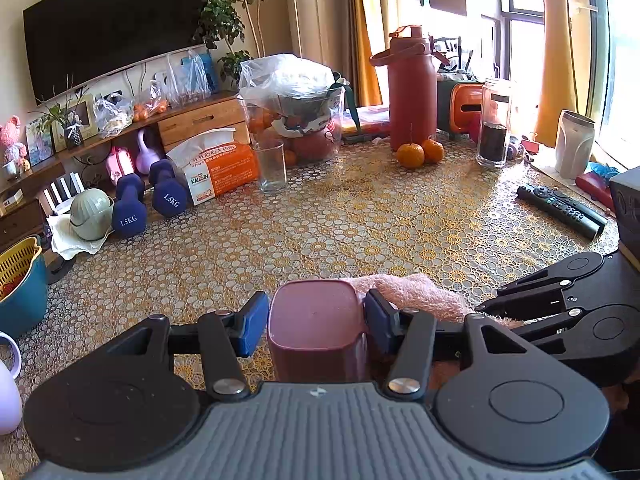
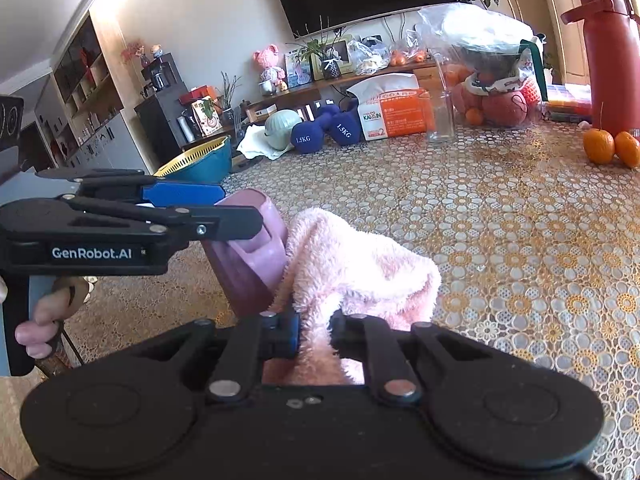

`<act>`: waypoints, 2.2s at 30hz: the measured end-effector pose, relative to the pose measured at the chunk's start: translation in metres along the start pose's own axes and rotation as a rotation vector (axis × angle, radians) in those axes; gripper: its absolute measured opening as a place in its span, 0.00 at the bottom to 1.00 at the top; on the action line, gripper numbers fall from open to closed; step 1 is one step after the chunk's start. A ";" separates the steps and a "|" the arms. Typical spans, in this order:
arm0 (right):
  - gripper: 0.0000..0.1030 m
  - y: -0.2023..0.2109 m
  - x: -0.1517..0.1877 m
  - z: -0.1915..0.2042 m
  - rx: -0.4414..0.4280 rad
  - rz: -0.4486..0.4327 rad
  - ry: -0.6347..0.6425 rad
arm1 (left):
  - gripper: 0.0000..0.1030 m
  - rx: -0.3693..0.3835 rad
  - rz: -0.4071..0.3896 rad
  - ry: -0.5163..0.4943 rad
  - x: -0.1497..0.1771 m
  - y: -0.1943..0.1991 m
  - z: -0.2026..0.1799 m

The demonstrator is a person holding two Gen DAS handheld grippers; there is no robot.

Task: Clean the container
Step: 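Wipe the cup's rim again with the towel in the right tool, then lower the mauve cup upright onto the table and open the left tool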

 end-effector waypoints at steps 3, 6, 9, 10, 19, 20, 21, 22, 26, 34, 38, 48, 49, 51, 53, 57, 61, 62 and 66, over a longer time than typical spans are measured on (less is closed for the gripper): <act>0.11 -0.004 0.003 -0.002 0.026 0.027 0.055 | 0.51 0.000 -0.001 0.000 -0.001 0.000 0.000; 0.11 -0.006 0.005 -0.007 0.035 0.042 0.067 | 0.51 0.000 -0.002 -0.001 -0.001 0.000 0.000; 0.11 -0.009 0.008 -0.009 0.089 0.076 0.132 | 0.51 0.002 -0.001 -0.001 -0.001 0.000 0.001; 0.11 -0.007 0.006 -0.010 0.096 0.070 0.128 | 0.51 0.003 -0.001 -0.001 0.000 0.000 0.001; 0.11 0.043 -0.041 -0.002 0.070 -0.092 0.085 | 0.51 0.003 -0.001 -0.001 0.000 -0.001 0.002; 0.11 0.045 -0.045 0.001 0.058 -0.103 0.085 | 0.51 0.003 -0.001 -0.001 0.000 -0.001 0.001; 0.11 0.045 -0.049 0.005 0.041 -0.110 0.084 | 0.51 0.002 0.000 -0.001 0.000 -0.001 0.002; 0.11 0.044 -0.051 0.009 0.022 -0.115 0.085 | 0.51 0.003 0.000 -0.001 0.000 -0.001 0.002; 0.11 0.031 -0.050 0.020 -0.009 -0.096 0.096 | 0.51 0.002 0.000 -0.001 0.000 -0.001 0.001; 0.11 0.014 -0.030 0.012 0.001 -0.037 0.085 | 0.51 0.002 -0.002 -0.001 0.000 -0.001 0.001; 0.11 0.001 -0.015 0.009 0.034 0.026 0.121 | 0.51 0.002 -0.001 -0.002 0.000 -0.001 0.001; 0.12 -0.007 0.008 -0.004 0.114 0.135 0.298 | 0.51 0.002 0.000 -0.001 -0.001 -0.001 0.000; 0.12 -0.006 0.008 -0.005 0.123 0.138 0.317 | 0.51 0.002 0.000 0.000 -0.001 -0.001 0.001; 0.12 -0.003 0.004 -0.010 0.163 0.138 0.349 | 0.51 0.001 0.002 0.002 -0.001 -0.001 0.001; 0.12 0.002 0.001 -0.020 0.211 0.135 0.358 | 0.51 0.002 0.003 0.007 -0.001 -0.001 0.001; 0.13 0.011 0.000 -0.048 0.271 0.136 0.288 | 0.51 0.001 0.003 0.022 0.000 0.000 0.003; 0.15 0.016 0.000 -0.053 0.219 0.108 0.200 | 0.60 -0.016 -0.010 0.026 -0.001 0.003 0.003; 0.18 0.019 -0.002 -0.053 0.212 0.094 0.185 | 0.61 -0.014 -0.011 0.029 -0.001 0.005 0.004; 0.28 0.027 -0.006 -0.049 0.214 0.069 0.177 | 0.68 -0.026 -0.027 0.039 -0.003 0.012 0.006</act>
Point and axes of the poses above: each gripper's, at about its wrist camera, not at the fingertips, and y roughly against the way its jaws point, z to its left, x to its underside, the point moved 8 cm from there along -y, roughly the way its jaws point, and after that the axes turned 10 degrees about y, right-handed, at the moved point
